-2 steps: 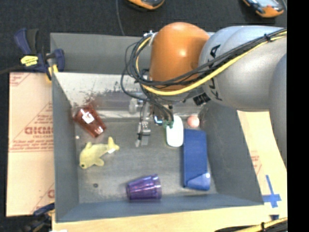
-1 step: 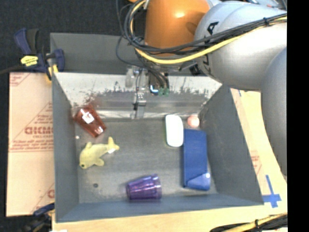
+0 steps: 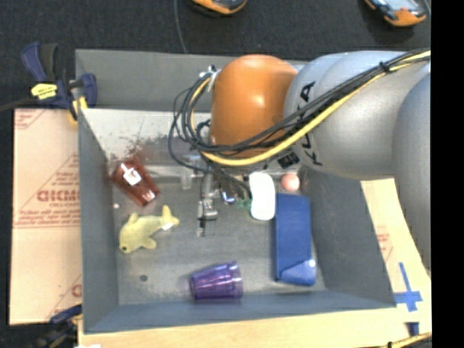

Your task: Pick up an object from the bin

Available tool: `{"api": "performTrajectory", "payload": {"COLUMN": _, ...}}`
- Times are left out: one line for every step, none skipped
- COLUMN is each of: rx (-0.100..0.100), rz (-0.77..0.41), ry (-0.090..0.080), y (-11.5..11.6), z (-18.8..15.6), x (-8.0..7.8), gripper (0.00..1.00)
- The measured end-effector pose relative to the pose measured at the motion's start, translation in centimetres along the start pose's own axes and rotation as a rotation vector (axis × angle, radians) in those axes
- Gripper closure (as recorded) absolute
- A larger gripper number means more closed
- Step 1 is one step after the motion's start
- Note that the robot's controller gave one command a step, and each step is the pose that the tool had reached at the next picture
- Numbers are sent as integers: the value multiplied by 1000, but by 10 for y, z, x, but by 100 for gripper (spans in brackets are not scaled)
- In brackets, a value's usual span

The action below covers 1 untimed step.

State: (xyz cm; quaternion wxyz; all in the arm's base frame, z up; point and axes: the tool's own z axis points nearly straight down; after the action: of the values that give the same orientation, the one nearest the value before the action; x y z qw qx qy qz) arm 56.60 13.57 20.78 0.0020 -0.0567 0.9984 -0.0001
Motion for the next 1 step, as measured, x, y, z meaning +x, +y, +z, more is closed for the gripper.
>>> {"api": "performTrajectory", "payload": {"rx": 0, "rz": -125, "ry": -16, "y": 47, "z": 6, "x": -30, "gripper": 0}}
